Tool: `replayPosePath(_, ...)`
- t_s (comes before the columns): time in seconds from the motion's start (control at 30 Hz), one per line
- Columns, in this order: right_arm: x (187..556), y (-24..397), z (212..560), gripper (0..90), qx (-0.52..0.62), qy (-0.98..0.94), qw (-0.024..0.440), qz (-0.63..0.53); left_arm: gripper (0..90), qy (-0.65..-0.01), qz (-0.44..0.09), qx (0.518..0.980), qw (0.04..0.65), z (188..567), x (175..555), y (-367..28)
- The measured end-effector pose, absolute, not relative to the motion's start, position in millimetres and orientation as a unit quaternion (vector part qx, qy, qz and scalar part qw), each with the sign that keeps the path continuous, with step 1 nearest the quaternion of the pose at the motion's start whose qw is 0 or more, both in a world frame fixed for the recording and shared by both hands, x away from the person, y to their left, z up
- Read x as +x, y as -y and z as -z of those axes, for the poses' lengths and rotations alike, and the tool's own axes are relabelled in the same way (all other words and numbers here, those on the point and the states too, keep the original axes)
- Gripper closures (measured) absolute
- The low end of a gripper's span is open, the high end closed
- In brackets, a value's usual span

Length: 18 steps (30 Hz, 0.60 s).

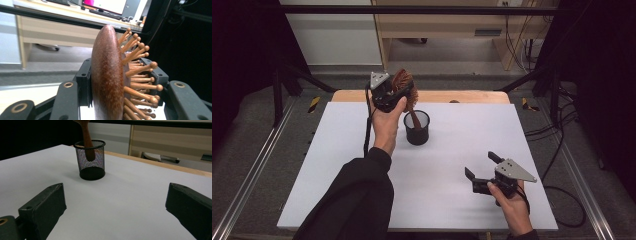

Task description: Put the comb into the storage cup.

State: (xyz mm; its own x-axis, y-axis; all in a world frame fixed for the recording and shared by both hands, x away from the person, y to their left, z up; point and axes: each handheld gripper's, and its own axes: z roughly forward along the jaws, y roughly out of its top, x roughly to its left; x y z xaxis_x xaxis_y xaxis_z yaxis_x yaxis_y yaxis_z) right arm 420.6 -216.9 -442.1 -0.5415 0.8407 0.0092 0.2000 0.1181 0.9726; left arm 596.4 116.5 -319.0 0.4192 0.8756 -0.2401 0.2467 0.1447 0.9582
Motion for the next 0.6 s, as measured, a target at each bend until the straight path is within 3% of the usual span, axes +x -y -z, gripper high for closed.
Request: replayPosePath(0.6,422,217,443,3.1,0.381,-0.690,0.291,-0.543,49.6,-0.477,-0.241,0.595,0.601,332,596,-113)
